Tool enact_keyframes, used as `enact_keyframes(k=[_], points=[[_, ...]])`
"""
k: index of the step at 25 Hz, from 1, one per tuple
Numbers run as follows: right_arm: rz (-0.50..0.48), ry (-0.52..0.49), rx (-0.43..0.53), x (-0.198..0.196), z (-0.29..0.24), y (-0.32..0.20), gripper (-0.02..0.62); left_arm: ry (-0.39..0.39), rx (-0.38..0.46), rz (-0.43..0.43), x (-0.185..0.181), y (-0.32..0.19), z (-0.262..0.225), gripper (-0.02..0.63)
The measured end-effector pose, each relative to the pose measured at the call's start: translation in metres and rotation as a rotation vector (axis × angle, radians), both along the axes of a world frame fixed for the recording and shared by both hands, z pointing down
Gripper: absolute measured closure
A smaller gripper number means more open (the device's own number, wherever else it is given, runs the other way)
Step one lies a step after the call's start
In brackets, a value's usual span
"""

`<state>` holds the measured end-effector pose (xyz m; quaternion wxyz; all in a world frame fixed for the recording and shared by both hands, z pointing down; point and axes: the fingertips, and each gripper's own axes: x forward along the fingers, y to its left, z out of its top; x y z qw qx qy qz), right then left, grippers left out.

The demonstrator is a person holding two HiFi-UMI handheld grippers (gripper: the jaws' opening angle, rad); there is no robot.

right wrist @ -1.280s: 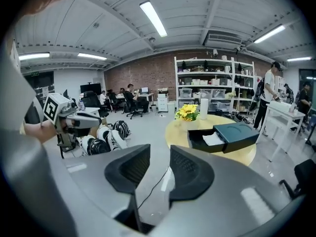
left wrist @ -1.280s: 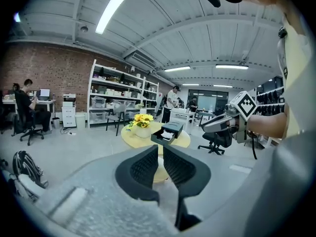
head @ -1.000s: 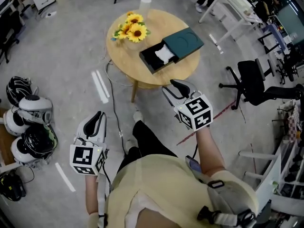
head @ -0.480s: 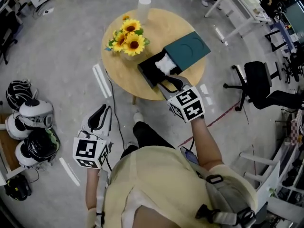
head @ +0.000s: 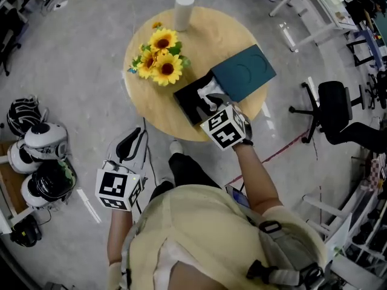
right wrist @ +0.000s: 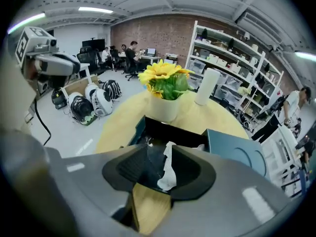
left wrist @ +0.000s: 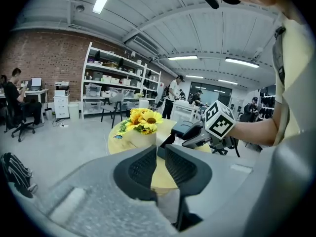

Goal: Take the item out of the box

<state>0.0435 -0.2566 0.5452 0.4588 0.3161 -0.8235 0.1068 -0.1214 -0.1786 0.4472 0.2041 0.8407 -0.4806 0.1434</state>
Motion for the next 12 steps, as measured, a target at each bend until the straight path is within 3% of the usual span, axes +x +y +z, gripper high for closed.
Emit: enact_keyframes(k=[12], points=[[-0.079, 0.161, -0.036, 0.003, 0.042, -0.021, 0.405, -0.010, -0.065, 0.008, 0.018, -0.042, 0.023, 0.549]])
